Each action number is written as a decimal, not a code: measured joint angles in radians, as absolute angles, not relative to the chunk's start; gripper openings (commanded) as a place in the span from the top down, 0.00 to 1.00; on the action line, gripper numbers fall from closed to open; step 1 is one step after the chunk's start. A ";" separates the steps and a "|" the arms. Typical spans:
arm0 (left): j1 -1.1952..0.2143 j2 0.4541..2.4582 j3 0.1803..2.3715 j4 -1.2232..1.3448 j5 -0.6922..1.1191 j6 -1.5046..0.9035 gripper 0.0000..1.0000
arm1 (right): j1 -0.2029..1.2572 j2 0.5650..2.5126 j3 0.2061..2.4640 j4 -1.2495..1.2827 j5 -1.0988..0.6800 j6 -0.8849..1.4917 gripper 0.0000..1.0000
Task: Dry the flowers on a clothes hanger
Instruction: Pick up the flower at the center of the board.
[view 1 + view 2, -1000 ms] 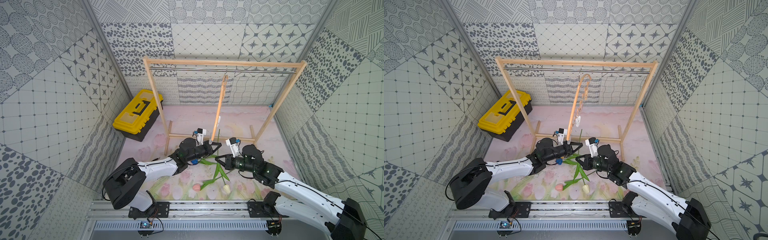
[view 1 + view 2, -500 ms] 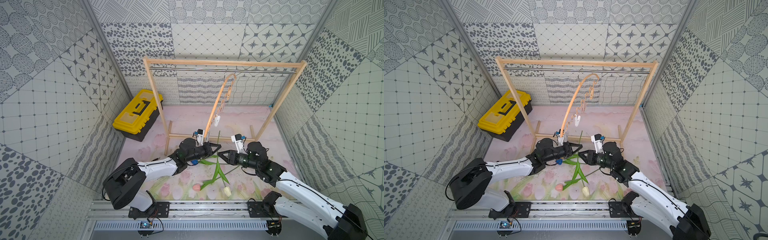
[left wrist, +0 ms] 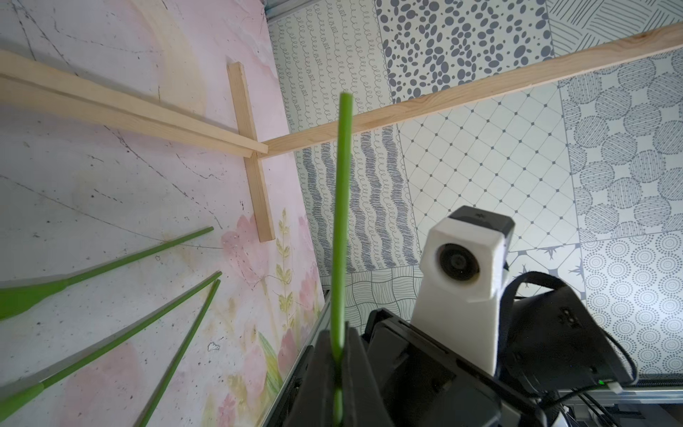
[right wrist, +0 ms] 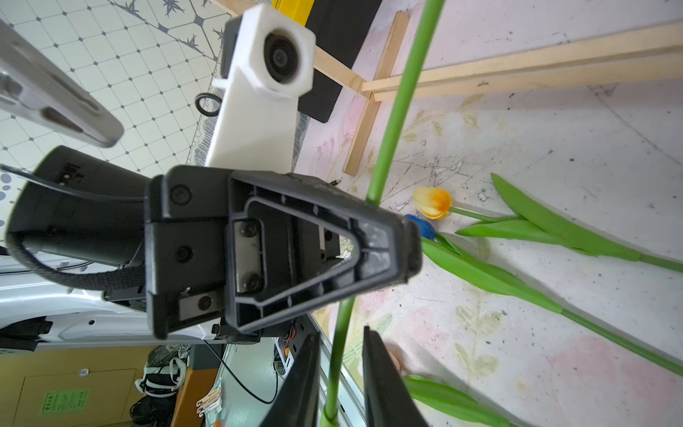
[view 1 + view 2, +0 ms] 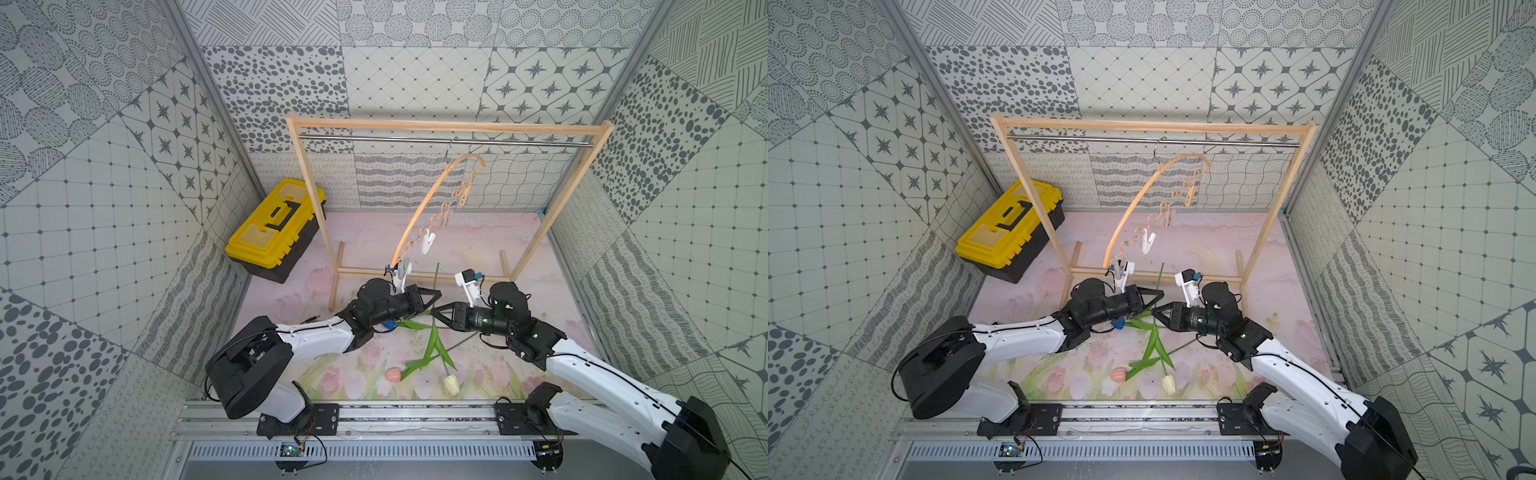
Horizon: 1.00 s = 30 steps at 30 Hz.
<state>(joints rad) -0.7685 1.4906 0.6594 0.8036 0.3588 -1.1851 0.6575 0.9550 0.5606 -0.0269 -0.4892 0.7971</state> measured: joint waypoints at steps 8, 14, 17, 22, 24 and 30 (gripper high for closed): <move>-0.768 1.488 0.649 0.808 0.352 -1.190 1.00 | 0.661 0.960 0.561 -0.022 -0.494 0.802 0.86; -0.768 1.487 0.644 0.827 0.338 -1.197 1.00 | 0.667 0.960 0.561 -0.009 -0.498 0.806 0.80; -0.768 1.486 0.642 0.834 0.335 -1.201 1.00 | 0.675 0.962 0.561 -0.005 -0.500 0.808 0.81; -0.768 1.485 0.637 0.849 0.329 -1.202 1.00 | 0.682 0.962 0.561 -0.004 -0.500 0.807 0.88; -0.768 1.485 0.636 0.853 0.327 -1.203 1.00 | 0.682 0.962 0.561 -0.008 -0.495 0.810 0.91; -0.768 1.480 0.634 0.849 0.315 -1.196 0.79 | 0.686 0.959 0.561 -0.018 -0.472 0.808 1.00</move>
